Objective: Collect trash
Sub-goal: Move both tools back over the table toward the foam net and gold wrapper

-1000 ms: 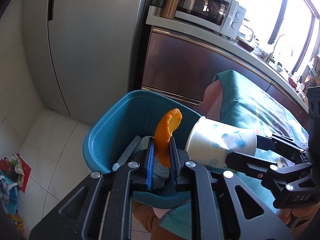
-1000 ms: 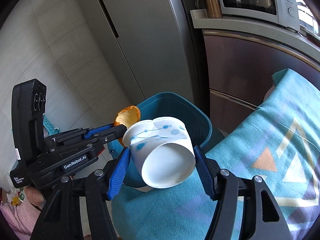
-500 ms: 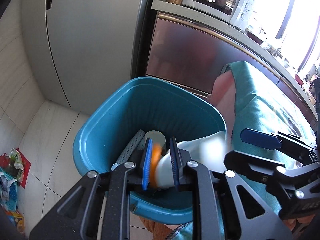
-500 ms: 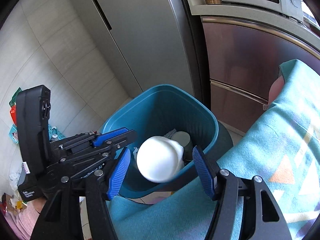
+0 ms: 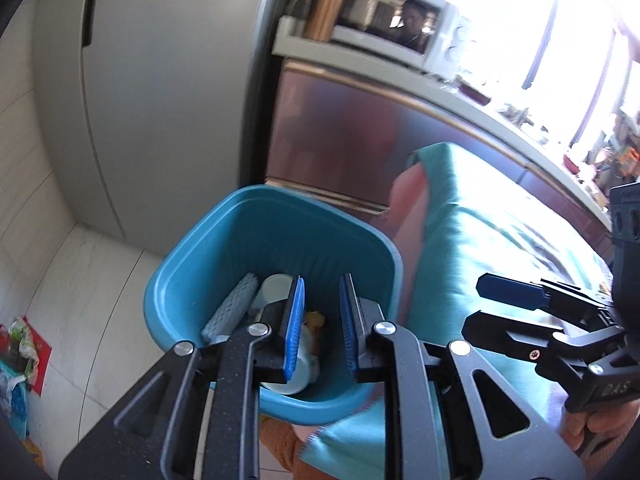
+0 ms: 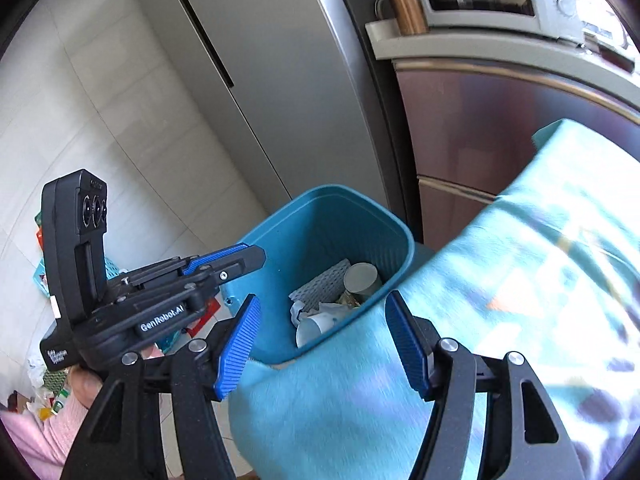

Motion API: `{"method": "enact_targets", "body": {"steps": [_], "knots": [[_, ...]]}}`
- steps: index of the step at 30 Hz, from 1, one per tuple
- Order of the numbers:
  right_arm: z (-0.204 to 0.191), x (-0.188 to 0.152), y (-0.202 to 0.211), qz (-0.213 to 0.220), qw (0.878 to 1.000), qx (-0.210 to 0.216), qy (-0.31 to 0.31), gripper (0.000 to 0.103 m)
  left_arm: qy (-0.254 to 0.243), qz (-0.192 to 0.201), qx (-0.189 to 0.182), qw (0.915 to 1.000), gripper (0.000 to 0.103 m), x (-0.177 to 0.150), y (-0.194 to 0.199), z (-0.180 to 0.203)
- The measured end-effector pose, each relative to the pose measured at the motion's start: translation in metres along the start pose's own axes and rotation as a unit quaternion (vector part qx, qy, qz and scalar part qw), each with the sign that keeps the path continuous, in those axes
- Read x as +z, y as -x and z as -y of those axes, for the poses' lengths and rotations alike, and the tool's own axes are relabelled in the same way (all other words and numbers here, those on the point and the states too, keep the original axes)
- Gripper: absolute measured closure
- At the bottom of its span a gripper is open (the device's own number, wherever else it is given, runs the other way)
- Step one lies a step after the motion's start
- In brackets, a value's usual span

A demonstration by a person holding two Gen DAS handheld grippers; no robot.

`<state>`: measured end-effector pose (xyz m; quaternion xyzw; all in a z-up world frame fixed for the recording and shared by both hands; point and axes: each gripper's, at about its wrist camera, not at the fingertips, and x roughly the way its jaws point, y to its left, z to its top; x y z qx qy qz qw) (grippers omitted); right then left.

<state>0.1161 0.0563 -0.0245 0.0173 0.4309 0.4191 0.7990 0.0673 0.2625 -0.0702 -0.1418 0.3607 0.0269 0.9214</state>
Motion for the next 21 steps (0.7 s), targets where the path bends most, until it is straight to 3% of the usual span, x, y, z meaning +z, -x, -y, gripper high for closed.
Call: {"method": "enact_targets", "body": {"steps": [6, 12, 21], "knots": [[0.012, -0.021, 0.049, 0.042, 0.999, -0.015, -0.004, 0.041, -0.032, 0.022, -0.048, 0.9981, 0.079, -0.003, 0.024, 0.034], [0.042, -0.048, 0.101, 0.078, 0.994, -0.06, -0.035, 0.041, -0.078, 0.015, -0.095, 0.9923, 0.075, -0.011, 0.028, 0.086], [0.108, -0.092, 0.187, 0.135, 0.968, -0.168, -0.128, 0.04, -0.143, -0.011, -0.166, 0.9757, 0.075, -0.023, 0.014, 0.176]]}}
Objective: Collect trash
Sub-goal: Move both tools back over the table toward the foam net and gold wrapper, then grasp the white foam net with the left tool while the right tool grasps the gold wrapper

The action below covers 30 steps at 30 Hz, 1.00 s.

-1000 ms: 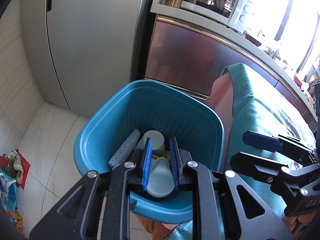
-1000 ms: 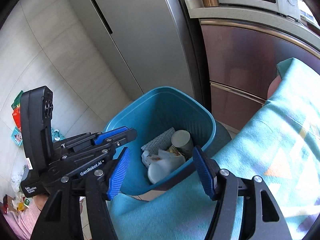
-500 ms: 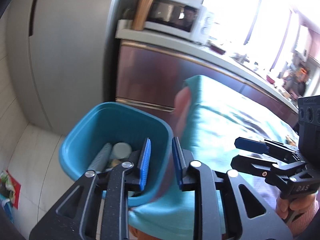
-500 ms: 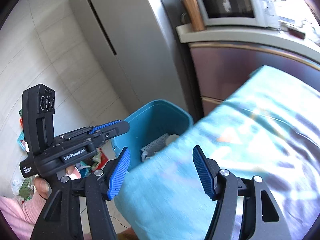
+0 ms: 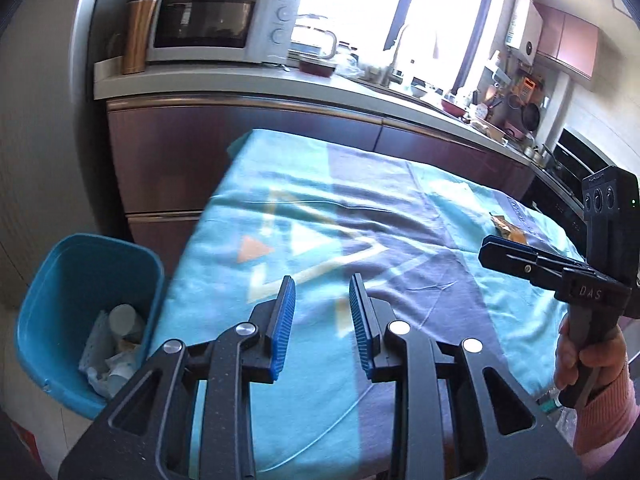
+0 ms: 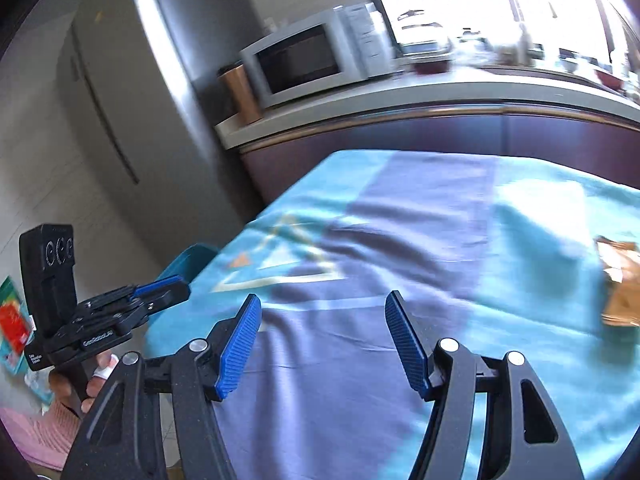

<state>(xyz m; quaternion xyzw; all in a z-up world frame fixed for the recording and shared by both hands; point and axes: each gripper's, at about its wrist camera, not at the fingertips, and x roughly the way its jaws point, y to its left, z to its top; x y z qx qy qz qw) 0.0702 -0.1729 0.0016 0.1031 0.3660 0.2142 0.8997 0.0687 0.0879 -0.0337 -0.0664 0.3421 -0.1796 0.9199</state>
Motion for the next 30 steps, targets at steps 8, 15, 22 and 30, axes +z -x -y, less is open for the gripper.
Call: {"method": "enact_targets", "body": {"steps": [8, 15, 22, 30], "knots": [[0.085, 0.01, 0.039, 0.046, 0.993, -0.099, -0.051, 0.04, -0.052, -0.035, -0.053, 0.9966, 0.073, 0.023, -0.056, 0.079], [0.151, 0.005, 0.066, 0.074, 0.979, -0.155, -0.113, 0.04, -0.086, -0.064, -0.096, 0.9896, 0.07, 0.051, -0.11, 0.145], [0.201, -0.002, 0.066, 0.061, 0.971, -0.164, -0.163, 0.04, -0.092, -0.102, -0.117, 0.9836, 0.064, 0.076, -0.177, 0.202], [0.214, -0.002, 0.053, 0.045, 0.974, -0.137, -0.174, 0.04, -0.04, -0.145, -0.134, 0.9795, 0.056, 0.098, -0.239, 0.224]]}}
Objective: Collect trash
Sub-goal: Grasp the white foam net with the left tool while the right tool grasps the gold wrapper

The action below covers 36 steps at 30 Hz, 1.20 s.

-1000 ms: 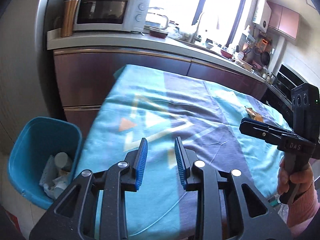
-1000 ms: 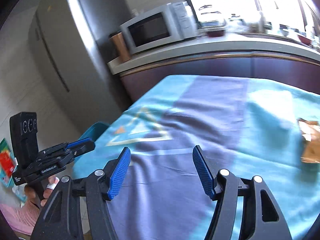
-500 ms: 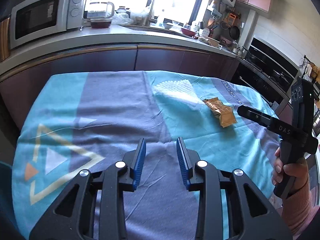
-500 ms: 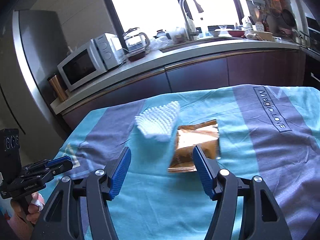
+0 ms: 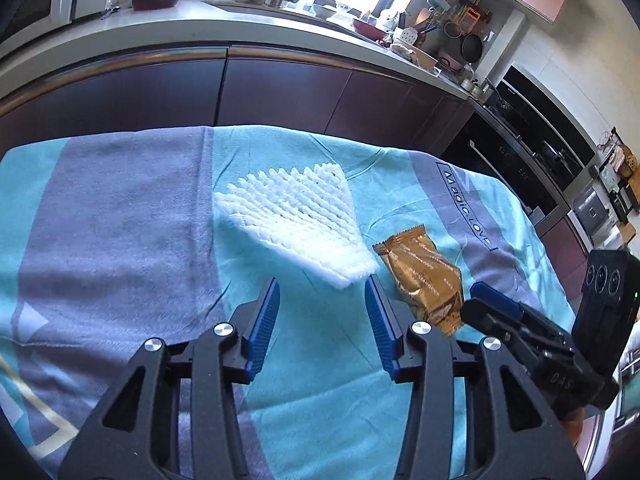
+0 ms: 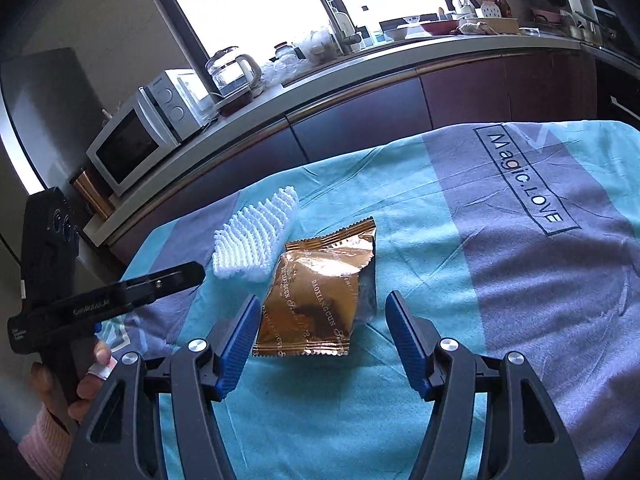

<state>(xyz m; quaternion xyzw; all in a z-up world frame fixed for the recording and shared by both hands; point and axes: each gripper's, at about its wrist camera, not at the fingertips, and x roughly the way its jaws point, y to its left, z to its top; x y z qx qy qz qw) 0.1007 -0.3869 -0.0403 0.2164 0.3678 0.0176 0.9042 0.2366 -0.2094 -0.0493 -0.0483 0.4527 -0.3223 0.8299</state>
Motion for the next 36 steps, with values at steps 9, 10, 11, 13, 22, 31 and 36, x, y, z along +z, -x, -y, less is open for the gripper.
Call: {"method": "enact_targets", "body": {"steps": [9, 10, 11, 13, 22, 31, 36], "knots": [[0.001, 0.001, -0.008, -0.011, 1.0, 0.008, -0.003, 0.04, 0.033, -0.037, -0.017, 0.9986, 0.056, 0.015, -0.041, -0.001], [0.002, 0.0, -0.009, -0.013, 1.0, 0.009, -0.005, 0.041, 0.036, -0.041, -0.02, 0.9983, 0.059, 0.015, -0.046, -0.002], [0.002, 0.0, -0.01, -0.015, 1.0, 0.009, -0.007, 0.043, 0.042, -0.046, -0.026, 0.9977, 0.067, 0.015, -0.05, -0.004], [0.003, -0.001, -0.013, -0.02, 1.0, 0.011, -0.011, 0.048, 0.053, -0.051, -0.036, 0.9966, 0.074, 0.016, -0.056, -0.007], [0.004, -0.005, -0.017, -0.031, 0.999, 0.025, -0.018, 0.082, 0.034, -0.027, -0.029, 0.9986, 0.09, 0.015, -0.044, -0.003], [-0.001, -0.006, -0.014, -0.029, 0.999, 0.039, -0.018, 0.1, 0.006, 0.004, -0.021, 0.9997, 0.09, -0.001, 0.002, -0.005], [0.003, -0.006, -0.01, -0.024, 0.998, 0.042, -0.034, 0.096, -0.012, 0.008, -0.02, 0.9997, 0.09, -0.015, 0.016, -0.004]]}}
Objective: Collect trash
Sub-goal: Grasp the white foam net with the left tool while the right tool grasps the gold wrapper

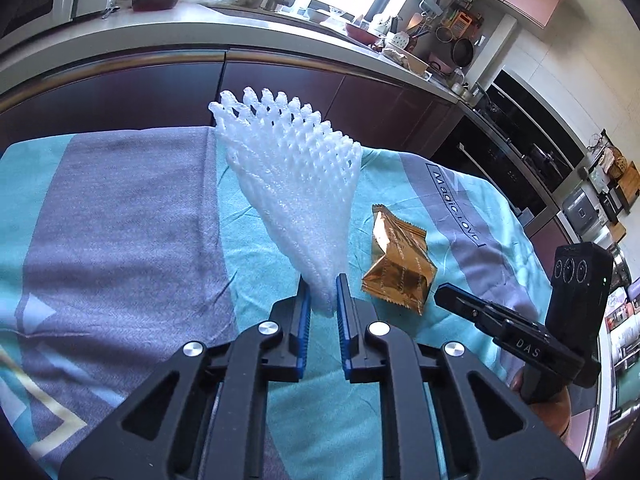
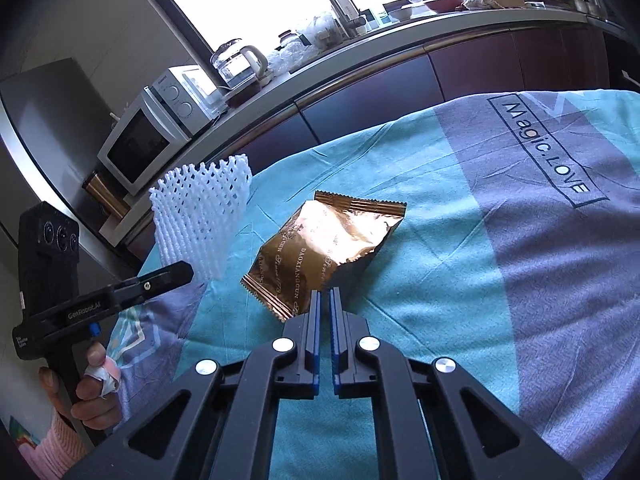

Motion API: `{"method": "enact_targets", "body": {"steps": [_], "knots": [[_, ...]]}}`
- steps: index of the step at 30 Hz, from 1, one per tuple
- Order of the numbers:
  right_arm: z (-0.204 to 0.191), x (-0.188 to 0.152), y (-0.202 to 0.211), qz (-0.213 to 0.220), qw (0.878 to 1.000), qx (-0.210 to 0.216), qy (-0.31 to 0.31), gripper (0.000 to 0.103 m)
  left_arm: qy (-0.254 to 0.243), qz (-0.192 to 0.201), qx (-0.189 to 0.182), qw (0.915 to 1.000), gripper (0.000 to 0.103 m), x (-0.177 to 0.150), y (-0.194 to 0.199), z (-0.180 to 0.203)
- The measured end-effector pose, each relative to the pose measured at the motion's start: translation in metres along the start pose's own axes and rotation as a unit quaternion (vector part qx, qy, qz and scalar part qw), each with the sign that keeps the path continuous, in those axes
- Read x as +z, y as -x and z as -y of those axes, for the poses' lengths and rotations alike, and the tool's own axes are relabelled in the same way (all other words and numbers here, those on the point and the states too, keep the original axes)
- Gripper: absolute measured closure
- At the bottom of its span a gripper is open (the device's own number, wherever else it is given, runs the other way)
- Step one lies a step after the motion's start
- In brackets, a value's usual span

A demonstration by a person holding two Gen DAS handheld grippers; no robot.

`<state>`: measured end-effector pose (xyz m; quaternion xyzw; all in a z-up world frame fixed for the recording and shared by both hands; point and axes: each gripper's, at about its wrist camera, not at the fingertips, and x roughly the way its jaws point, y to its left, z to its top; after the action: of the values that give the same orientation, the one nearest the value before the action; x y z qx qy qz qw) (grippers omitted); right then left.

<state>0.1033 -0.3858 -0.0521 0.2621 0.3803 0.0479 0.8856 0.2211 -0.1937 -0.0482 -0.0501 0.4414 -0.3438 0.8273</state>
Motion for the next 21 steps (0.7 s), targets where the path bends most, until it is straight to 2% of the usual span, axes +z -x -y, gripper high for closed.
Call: {"method": "enact_targets", "body": {"steps": [6, 10, 16, 21], "knots": [[0.008, 0.006, -0.002, 0.012, 0.999, 0.013, -0.039, 0.067, -0.014, -0.002, -0.011, 0.9998, 0.09, -0.006, 0.002, 0.007], [0.007, 0.01, -0.008, 0.013, 0.999, 0.015, -0.049, 0.063, -0.02, -0.011, -0.015, 0.9996, 0.09, -0.007, -0.006, 0.012], [-0.006, 0.011, -0.017, 0.005, 0.999, 0.029, -0.046, 0.065, -0.03, -0.034, -0.024, 0.9987, 0.09, -0.011, -0.024, 0.02], [-0.008, 0.01, -0.021, 0.003, 0.998, 0.035, -0.045, 0.091, -0.04, -0.038, -0.023, 0.9982, 0.09, -0.016, -0.027, 0.026]]}}
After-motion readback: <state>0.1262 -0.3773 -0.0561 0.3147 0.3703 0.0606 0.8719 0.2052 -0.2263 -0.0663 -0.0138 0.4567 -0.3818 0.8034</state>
